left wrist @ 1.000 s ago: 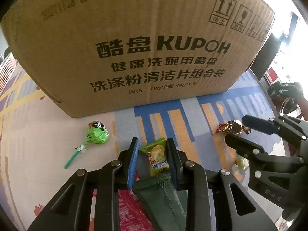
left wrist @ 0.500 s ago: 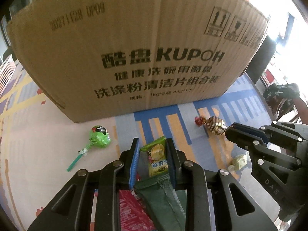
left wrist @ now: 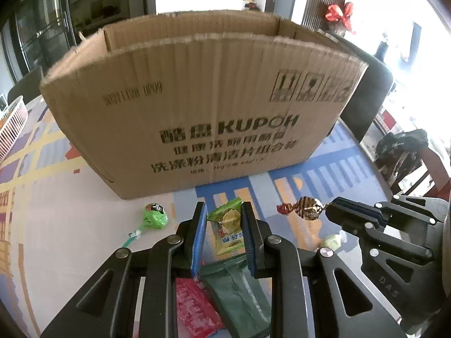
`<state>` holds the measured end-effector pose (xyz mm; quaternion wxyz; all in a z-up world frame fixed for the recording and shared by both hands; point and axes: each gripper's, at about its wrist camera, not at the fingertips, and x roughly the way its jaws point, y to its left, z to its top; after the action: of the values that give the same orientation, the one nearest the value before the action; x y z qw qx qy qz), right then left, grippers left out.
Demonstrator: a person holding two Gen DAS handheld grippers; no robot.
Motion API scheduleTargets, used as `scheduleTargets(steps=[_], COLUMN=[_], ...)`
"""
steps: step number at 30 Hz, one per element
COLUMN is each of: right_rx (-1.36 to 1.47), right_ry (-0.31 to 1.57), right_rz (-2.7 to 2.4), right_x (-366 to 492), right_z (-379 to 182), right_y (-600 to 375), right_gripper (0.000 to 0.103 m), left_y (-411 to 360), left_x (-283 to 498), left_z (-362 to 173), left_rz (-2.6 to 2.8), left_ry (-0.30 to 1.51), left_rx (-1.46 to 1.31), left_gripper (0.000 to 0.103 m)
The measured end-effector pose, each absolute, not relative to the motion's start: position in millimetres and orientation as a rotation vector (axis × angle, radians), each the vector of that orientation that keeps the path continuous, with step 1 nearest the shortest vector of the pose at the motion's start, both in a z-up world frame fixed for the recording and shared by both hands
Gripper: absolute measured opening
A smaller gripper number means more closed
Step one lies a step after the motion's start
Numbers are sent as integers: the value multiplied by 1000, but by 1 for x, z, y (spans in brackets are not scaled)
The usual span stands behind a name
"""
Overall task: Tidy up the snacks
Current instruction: 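Carry both items over the box and open both tools to release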
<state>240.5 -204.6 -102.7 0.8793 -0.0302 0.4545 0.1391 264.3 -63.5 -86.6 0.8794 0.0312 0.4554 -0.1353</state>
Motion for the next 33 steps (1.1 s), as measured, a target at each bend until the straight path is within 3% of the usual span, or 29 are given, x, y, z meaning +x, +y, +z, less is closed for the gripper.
scheduleTargets(steps=[33], right_rx=[-8], right_ry=[566], right_rz=[283], right_x=[207], right_z=[44], right_y=[-193], right_gripper=[5], left_y=[-42], left_x=[237], left_z=[54], left_rz=[-306], left_ry=[656], left_rx=[29], left_gripper=[25])
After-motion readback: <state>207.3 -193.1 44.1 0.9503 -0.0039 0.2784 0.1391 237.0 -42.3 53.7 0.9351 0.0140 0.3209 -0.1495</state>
